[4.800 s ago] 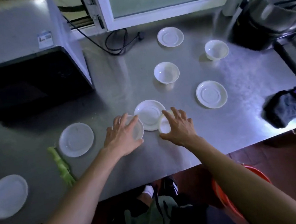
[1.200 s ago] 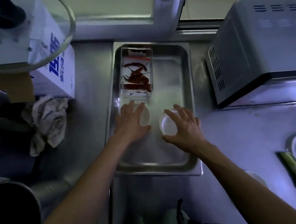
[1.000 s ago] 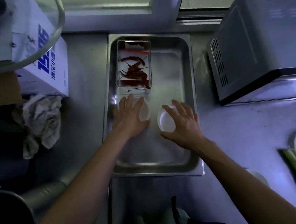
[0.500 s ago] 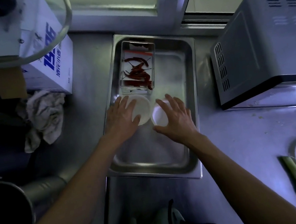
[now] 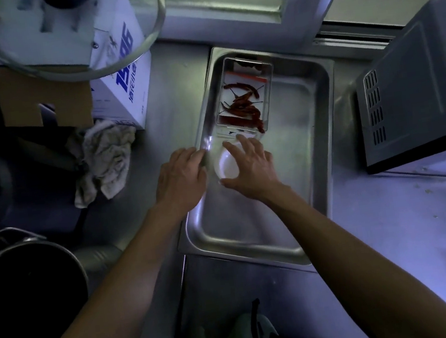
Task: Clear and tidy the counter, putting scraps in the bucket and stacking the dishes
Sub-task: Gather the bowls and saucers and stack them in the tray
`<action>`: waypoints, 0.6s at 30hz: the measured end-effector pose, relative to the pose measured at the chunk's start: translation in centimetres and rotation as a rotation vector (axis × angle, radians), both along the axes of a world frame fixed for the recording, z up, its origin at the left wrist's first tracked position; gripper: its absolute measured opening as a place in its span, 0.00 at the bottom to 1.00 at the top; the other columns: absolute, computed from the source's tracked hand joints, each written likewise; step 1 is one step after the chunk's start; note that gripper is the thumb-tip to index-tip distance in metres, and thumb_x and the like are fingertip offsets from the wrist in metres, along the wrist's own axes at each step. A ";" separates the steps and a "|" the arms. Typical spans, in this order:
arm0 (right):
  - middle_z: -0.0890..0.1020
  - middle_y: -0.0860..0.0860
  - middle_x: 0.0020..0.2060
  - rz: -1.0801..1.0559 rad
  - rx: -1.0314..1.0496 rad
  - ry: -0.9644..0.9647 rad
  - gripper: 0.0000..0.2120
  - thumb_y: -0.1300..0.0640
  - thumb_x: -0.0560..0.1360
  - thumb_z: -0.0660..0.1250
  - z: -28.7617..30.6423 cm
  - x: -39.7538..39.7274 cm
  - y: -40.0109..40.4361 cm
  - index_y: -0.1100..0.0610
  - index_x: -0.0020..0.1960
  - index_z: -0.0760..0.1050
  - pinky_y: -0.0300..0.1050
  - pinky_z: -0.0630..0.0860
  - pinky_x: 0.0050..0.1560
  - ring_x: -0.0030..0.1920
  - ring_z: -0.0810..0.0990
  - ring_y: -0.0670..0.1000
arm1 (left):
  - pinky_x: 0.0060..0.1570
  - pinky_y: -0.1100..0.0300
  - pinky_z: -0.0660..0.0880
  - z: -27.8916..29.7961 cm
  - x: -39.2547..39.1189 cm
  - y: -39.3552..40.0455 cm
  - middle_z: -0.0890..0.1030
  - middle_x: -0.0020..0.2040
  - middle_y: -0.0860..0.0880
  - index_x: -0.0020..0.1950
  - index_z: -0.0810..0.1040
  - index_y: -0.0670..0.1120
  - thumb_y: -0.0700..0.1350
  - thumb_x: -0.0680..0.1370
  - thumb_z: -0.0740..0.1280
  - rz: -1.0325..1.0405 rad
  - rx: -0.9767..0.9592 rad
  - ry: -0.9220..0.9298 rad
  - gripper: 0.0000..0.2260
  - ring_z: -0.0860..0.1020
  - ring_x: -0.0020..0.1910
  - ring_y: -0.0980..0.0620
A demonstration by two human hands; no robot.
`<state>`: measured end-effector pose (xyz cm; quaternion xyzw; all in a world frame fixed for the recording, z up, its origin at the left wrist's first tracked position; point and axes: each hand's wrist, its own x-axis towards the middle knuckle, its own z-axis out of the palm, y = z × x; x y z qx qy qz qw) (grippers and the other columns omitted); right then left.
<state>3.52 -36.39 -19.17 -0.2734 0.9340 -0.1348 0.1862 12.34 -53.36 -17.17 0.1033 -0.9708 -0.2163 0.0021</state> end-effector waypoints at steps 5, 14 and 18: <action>0.52 0.52 0.80 -0.003 0.039 -0.012 0.44 0.37 0.70 0.72 -1.2 -0.2 -0.3 0.44 0.79 0.55 0.63 0.58 0.73 0.79 0.50 0.60 | 0.59 0.42 0.73 -0.1 -0.6 0.8 0.77 0.63 0.46 0.66 0.75 0.44 0.42 0.79 0.62 0.006 0.056 -0.018 0.16 0.71 0.64 0.44; 0.48 0.52 0.81 0.039 0.035 -0.003 0.44 0.36 0.72 0.70 -2.1 -0.5 -0.3 0.44 0.80 0.51 0.61 0.53 0.77 0.80 0.46 0.59 | 0.58 0.42 0.73 -0.2 -0.5 0.6 0.77 0.63 0.47 0.66 0.75 0.44 0.42 0.78 0.63 0.021 0.057 -0.008 0.16 0.72 0.64 0.44; 0.45 0.53 0.81 0.046 0.010 0.004 0.44 0.36 0.73 0.69 -2.8 -0.2 -0.5 0.45 0.80 0.50 0.62 0.46 0.78 0.80 0.40 0.59 | 0.59 0.43 0.73 -0.2 -0.4 0.7 0.78 0.62 0.47 0.66 0.76 0.44 0.41 0.77 0.64 0.034 0.066 0.011 0.16 0.73 0.63 0.44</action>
